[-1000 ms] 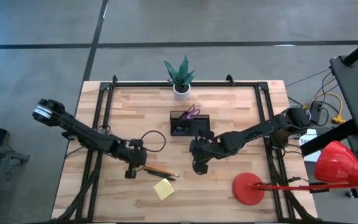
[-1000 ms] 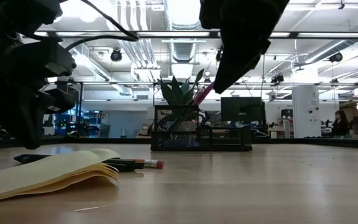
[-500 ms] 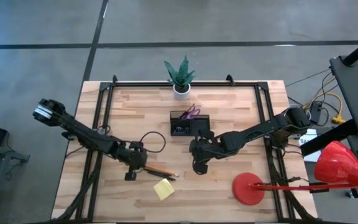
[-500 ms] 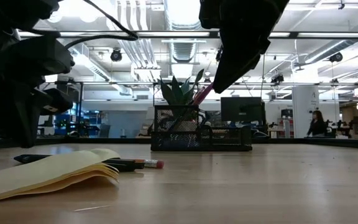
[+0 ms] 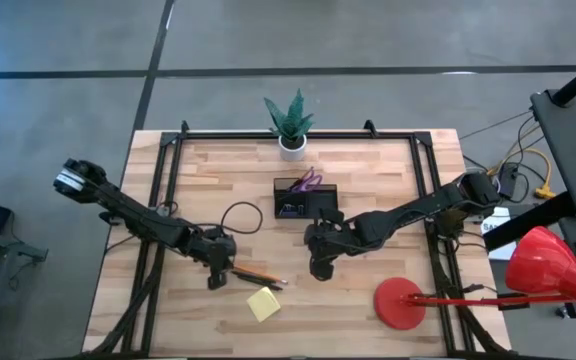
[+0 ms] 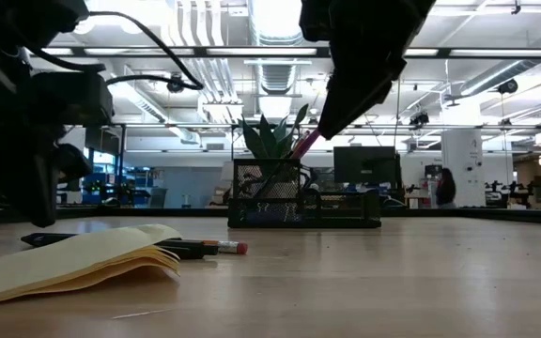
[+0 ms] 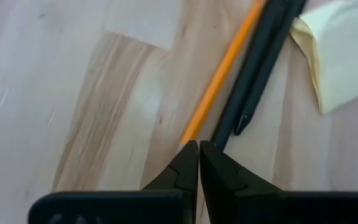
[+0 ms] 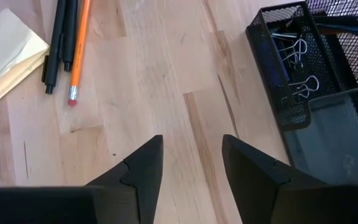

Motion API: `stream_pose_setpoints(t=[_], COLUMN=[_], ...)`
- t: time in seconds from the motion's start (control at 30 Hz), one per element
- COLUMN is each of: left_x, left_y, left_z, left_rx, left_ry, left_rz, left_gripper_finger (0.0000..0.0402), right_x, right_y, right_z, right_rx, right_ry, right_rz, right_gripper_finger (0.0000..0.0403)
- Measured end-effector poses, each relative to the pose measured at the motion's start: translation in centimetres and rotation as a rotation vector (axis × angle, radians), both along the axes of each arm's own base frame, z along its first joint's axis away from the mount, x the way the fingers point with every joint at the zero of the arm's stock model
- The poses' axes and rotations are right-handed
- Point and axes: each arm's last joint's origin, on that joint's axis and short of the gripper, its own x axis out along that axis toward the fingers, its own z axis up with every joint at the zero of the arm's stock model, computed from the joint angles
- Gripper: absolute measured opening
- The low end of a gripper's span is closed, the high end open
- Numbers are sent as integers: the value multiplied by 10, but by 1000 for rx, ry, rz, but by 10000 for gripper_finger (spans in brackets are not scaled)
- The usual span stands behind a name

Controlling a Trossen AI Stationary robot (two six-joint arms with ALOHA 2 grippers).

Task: Pick and place office supplies into organizer
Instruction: Put the orange pencil into the black organizer

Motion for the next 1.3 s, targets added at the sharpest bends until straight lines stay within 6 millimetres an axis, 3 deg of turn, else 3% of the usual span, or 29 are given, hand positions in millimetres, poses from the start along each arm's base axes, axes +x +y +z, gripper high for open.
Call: stream_pose_setpoints(t=[0.17,0.37,0.5,0.97,1.3], left_x=[0,-1,0,2,11], left_y=[1,-2,-2,-3,-8], left_z=[0,0,-5,-12,-32], left_rx=[-54,120,205,252,245], left_ry=[18,-38,-40,-23,20], left_rz=[96,-181,-271,-341,-353], left_gripper_finger=[0,1,18,31,4], right_x=[0,0,0,0,1], right_y=[0,0,0,0,0], right_z=[0,0,0,0,1], right_rx=[-14,-15,-15,-18,-21], right_ry=[-7,-8,-6,-5,-6], right_rz=[-8,-9,-9,-3,6], right_gripper_finger=[157,157,155,156,144])
